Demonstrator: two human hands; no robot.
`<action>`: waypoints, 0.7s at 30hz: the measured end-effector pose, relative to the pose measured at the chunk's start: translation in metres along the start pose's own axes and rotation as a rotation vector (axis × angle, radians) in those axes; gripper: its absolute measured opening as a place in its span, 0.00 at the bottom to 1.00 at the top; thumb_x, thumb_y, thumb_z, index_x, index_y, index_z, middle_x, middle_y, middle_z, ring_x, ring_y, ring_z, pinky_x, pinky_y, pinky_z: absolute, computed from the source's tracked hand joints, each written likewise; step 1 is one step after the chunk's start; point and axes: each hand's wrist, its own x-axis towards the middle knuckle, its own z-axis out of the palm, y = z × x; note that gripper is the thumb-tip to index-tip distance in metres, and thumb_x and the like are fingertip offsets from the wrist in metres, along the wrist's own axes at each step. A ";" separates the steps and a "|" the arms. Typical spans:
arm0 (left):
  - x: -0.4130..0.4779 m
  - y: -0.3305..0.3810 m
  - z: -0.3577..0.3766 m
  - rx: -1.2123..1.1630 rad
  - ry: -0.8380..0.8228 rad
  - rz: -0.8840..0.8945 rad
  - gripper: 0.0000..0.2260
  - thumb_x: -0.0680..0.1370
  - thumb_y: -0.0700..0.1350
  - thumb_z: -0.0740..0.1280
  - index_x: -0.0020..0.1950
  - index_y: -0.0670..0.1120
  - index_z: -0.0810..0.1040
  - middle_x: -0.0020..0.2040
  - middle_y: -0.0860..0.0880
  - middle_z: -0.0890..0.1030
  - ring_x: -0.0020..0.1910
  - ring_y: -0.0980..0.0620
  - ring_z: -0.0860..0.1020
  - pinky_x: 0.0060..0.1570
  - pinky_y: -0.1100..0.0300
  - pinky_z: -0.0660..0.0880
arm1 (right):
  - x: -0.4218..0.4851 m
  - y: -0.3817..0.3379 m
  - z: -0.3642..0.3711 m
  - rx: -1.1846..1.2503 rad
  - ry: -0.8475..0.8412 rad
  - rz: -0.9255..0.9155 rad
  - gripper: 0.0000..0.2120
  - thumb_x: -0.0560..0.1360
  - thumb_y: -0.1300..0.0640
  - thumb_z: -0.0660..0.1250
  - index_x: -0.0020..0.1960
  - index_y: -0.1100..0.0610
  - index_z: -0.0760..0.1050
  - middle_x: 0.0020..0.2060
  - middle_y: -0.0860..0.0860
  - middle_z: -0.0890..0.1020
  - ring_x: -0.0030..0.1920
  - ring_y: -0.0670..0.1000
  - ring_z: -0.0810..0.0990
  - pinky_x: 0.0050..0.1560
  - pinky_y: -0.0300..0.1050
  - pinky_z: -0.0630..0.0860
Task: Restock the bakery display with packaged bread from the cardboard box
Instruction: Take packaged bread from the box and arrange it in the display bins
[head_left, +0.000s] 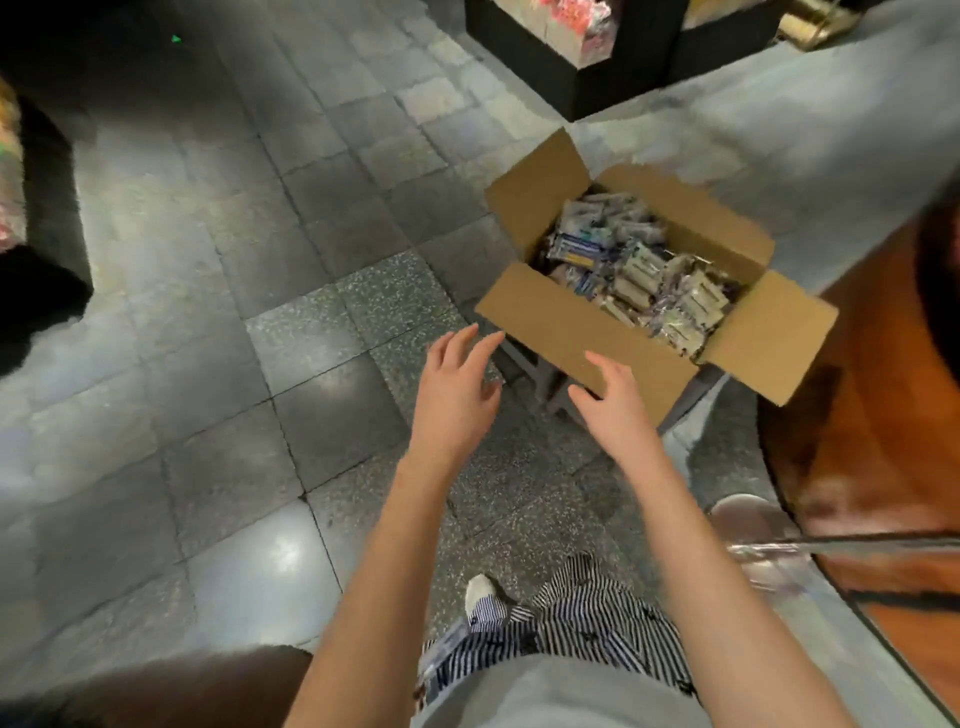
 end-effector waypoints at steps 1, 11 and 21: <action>0.015 0.002 0.005 -0.006 -0.023 0.014 0.25 0.81 0.45 0.65 0.77 0.52 0.64 0.77 0.47 0.62 0.76 0.43 0.55 0.74 0.46 0.58 | 0.011 0.004 -0.006 0.022 0.021 0.034 0.26 0.81 0.53 0.63 0.77 0.51 0.61 0.76 0.53 0.60 0.75 0.55 0.61 0.72 0.50 0.61; 0.149 0.039 0.087 -0.028 -0.282 0.108 0.24 0.81 0.44 0.64 0.77 0.51 0.64 0.77 0.46 0.62 0.76 0.42 0.55 0.73 0.42 0.59 | 0.138 0.063 -0.060 0.132 0.161 0.271 0.26 0.81 0.54 0.64 0.77 0.51 0.61 0.78 0.53 0.60 0.74 0.55 0.64 0.65 0.48 0.68; 0.313 0.084 0.158 -0.017 -0.390 0.048 0.23 0.80 0.41 0.63 0.76 0.48 0.66 0.75 0.46 0.65 0.73 0.42 0.61 0.70 0.48 0.63 | 0.286 0.118 -0.120 0.175 0.163 0.432 0.25 0.80 0.57 0.64 0.76 0.52 0.63 0.73 0.52 0.68 0.58 0.59 0.80 0.52 0.49 0.78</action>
